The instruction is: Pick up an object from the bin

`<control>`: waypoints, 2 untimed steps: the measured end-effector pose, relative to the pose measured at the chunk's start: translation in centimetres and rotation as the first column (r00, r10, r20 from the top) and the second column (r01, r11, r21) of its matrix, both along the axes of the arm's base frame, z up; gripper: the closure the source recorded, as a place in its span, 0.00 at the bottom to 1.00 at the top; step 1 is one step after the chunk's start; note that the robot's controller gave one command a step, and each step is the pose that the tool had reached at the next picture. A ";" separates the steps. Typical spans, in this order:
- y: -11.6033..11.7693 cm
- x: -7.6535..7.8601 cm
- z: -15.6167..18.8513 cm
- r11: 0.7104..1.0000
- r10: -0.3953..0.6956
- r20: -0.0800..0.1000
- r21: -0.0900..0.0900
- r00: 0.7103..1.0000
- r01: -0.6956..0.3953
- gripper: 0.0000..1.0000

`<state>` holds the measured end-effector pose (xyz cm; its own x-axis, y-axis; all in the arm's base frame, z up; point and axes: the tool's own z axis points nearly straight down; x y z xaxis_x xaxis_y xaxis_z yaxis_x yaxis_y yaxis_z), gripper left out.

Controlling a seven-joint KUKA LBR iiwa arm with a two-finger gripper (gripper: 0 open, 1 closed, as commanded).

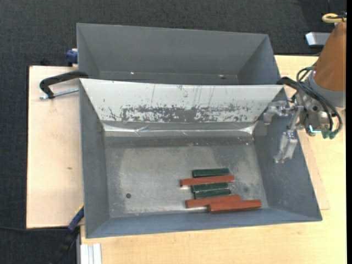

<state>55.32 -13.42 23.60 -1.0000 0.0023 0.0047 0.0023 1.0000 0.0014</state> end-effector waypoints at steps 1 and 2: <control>1.5 0.7 -2.3 0.999 0.039 0.016 -0.005 0.999 -0.039 0.00; 5.4 1.5 -9.5 0.991 0.132 0.010 -0.002 0.991 -0.132 0.00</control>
Offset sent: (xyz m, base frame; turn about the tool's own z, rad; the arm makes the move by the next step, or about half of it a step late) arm 0.0140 0.0575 -0.1047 -0.1443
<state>56.81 -8.04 14.12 -0.9915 -0.1301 -0.0048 -0.1301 0.9915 -0.0003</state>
